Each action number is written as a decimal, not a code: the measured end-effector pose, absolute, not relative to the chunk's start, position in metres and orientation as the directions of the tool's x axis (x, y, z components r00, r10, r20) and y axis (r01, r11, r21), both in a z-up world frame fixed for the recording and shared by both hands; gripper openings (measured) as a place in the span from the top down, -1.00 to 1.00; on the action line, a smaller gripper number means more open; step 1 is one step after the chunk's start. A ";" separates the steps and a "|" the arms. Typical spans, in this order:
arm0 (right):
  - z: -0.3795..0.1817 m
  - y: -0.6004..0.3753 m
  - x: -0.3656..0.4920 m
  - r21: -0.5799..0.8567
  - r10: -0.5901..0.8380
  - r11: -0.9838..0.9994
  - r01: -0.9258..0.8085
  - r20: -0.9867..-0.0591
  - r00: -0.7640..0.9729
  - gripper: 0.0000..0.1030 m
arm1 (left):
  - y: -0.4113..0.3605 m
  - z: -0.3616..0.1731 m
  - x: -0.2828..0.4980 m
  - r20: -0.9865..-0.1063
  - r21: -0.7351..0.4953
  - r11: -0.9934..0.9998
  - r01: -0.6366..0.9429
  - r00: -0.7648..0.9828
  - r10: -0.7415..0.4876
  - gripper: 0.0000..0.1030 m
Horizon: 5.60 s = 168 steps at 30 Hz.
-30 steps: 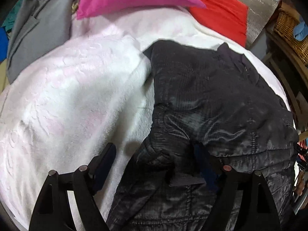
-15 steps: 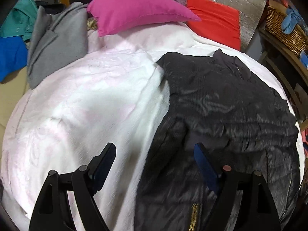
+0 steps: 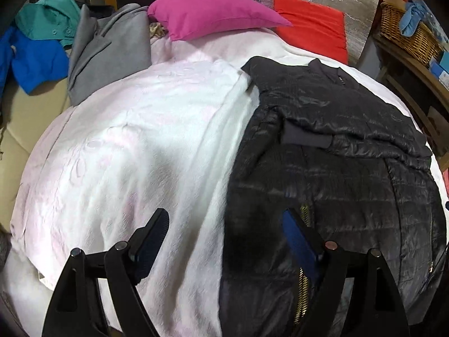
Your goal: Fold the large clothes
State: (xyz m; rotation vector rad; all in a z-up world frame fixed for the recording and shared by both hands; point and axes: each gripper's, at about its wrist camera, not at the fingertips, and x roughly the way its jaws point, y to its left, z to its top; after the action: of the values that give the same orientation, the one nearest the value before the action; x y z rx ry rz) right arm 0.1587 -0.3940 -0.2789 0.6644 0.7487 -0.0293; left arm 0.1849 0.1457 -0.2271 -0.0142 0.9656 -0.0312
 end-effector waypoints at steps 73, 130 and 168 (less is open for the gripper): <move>-0.296 -0.265 0.046 0.450 0.423 0.888 -0.094 -0.722 0.547 0.58 | 0.150 -0.259 0.060 -0.898 -0.351 0.924 0.154 0.223 -0.379 0.73; -0.262 -0.445 0.479 0.773 0.203 0.590 0.234 -0.423 0.883 -0.16 | 0.097 -0.238 0.515 -0.757 -0.528 0.849 0.037 0.433 -0.489 0.67; -0.278 -0.413 0.347 0.385 -0.049 0.816 0.431 -0.697 0.716 0.66 | 0.123 -0.259 0.387 -0.797 -0.457 0.873 -0.168 0.513 -0.318 0.07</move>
State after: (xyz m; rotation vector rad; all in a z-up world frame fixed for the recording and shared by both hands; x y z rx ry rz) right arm 0.3472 -0.4129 -0.2784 0.5647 0.7316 -0.2822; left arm 0.3866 0.1235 -0.2587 -0.5246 1.0409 -0.0954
